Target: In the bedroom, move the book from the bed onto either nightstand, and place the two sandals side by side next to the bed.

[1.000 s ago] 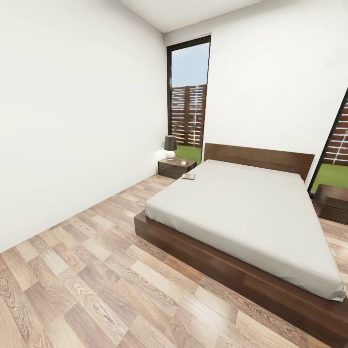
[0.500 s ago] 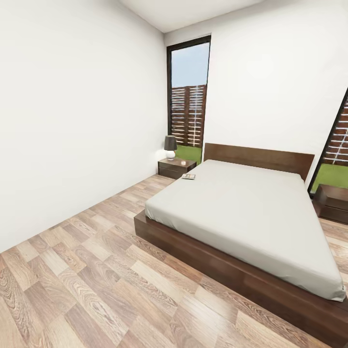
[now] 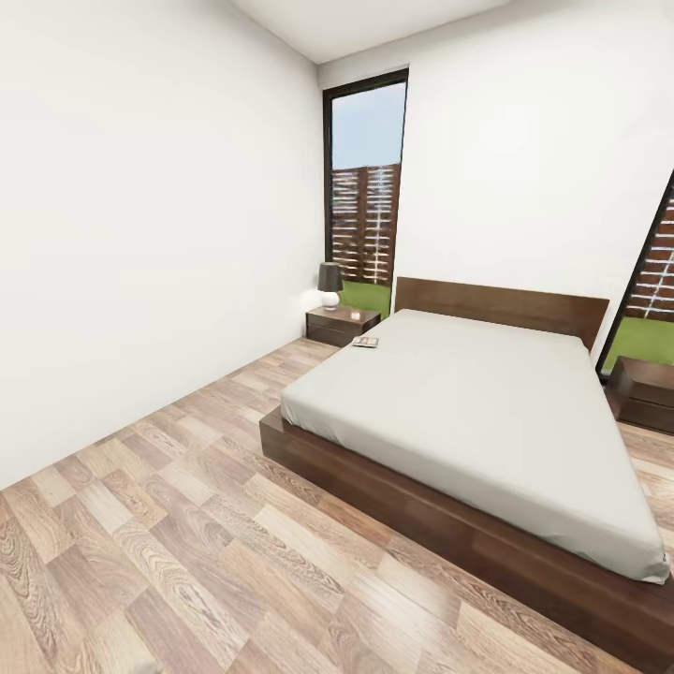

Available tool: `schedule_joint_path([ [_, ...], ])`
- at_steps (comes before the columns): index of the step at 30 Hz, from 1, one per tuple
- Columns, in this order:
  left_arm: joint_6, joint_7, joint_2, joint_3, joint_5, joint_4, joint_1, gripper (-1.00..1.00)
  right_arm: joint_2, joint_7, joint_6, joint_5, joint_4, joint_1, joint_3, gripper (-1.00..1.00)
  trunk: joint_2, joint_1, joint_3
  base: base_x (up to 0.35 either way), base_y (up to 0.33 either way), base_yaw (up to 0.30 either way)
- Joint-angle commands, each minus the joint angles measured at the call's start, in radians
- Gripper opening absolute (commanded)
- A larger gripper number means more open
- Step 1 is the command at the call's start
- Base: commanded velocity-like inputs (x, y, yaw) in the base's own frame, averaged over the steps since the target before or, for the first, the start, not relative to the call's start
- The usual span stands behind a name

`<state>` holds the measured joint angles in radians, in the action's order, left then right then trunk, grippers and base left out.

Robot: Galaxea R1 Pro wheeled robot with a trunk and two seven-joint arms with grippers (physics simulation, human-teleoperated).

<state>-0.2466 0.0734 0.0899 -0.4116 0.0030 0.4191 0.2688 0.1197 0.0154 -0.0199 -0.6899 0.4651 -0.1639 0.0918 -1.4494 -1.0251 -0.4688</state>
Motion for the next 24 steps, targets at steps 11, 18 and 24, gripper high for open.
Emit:
schedule_joint_path([
  [11,-0.202,0.02,-0.002,-0.004,0.0,-0.003,0.13,1.0,0.004,-0.005,-0.024,-0.079,0.004,-0.031,0.009,1.0,-0.001,0.0,-0.001,0.0,0.0,0.0],
  [18,-0.306,0.027,-0.005,-0.003,-0.003,0.0,0.184,1.0,0.002,0.0,-0.011,-0.083,0.004,-0.033,0.014,1.0,-0.001,0.0,-0.001,0.0,0.0,0.0],
  [24,-0.425,0.026,-0.012,-0.002,-0.003,0.001,0.233,1.0,0.001,-0.002,0.025,-0.078,0.004,-0.034,0.011,1.0,-0.001,0.0,-0.001,0.0,0.0,0.0],
])
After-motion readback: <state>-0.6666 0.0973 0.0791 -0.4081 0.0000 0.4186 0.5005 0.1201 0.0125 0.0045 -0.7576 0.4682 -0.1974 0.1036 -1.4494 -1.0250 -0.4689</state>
